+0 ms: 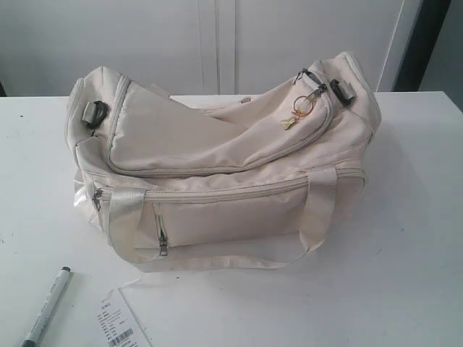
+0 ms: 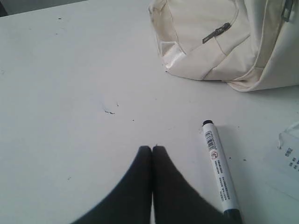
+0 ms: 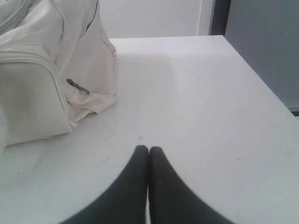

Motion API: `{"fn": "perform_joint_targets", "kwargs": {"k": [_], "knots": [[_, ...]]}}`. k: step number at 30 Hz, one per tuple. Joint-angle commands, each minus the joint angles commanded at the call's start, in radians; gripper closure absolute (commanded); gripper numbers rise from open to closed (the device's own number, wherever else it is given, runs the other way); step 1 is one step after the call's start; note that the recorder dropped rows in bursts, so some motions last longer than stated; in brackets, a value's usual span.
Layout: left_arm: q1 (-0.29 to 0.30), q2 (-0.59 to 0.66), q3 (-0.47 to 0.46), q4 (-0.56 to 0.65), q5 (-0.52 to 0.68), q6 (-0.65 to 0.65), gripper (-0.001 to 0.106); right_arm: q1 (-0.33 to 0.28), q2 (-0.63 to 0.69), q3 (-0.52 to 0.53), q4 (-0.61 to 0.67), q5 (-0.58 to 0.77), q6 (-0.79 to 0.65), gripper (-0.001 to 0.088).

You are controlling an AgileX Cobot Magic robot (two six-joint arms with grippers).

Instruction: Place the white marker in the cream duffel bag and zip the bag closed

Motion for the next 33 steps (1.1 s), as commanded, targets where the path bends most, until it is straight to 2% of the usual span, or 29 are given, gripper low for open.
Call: {"fn": "perform_joint_targets", "kwargs": {"k": [5,10,12,13,15,18,20,23,28,33], "knots": [[0.0,0.0,0.0,-0.05,-0.002,-0.036,0.105,0.0,0.0,0.0,0.004,-0.142,0.005,0.0868],[0.0,0.0,0.0,-0.056,-0.002,-0.039,0.105,0.0,0.0,0.0,0.007,-0.382,0.012,0.0868],[0.0,0.0,0.0,-0.056,-0.004,-0.039,0.105,0.0,0.0,0.0,0.025,-0.435,0.097,0.0868],[0.0,0.0,0.0,-0.056,-0.004,-0.039,0.105,0.0,0.0,0.0,0.034,-0.486,0.234,0.0868],[0.0,0.0,0.0,-0.056,-0.004,-0.039,0.105,0.0,0.0,0.0,0.022,-0.562,0.366,0.0868],[0.0,0.0,0.0,-0.056,-0.007,-0.039,0.105,0.0,0.0,-0.009,0.022,-0.643,0.365,0.0868],[0.0,0.0,0.0,-0.056,-0.007,-0.039,0.105,0.0,0.001,-0.08,0.022,-0.655,0.32,0.0868],[0.0,0.0,0.0,-0.056,-0.007,-0.039,0.105,0.0,0.09,-0.165,0.022,-0.667,0.264,0.0868],[0.0,0.0,0.0,-0.056,-0.007,-0.039,0.105,0.0,0.352,-0.335,0.018,-0.668,0.241,0.0868],[0.0,0.0,0.0,-0.056,-0.002,-0.039,0.105,0.0,0.505,-0.441,-0.038,-0.668,0.241,0.0868]]}}
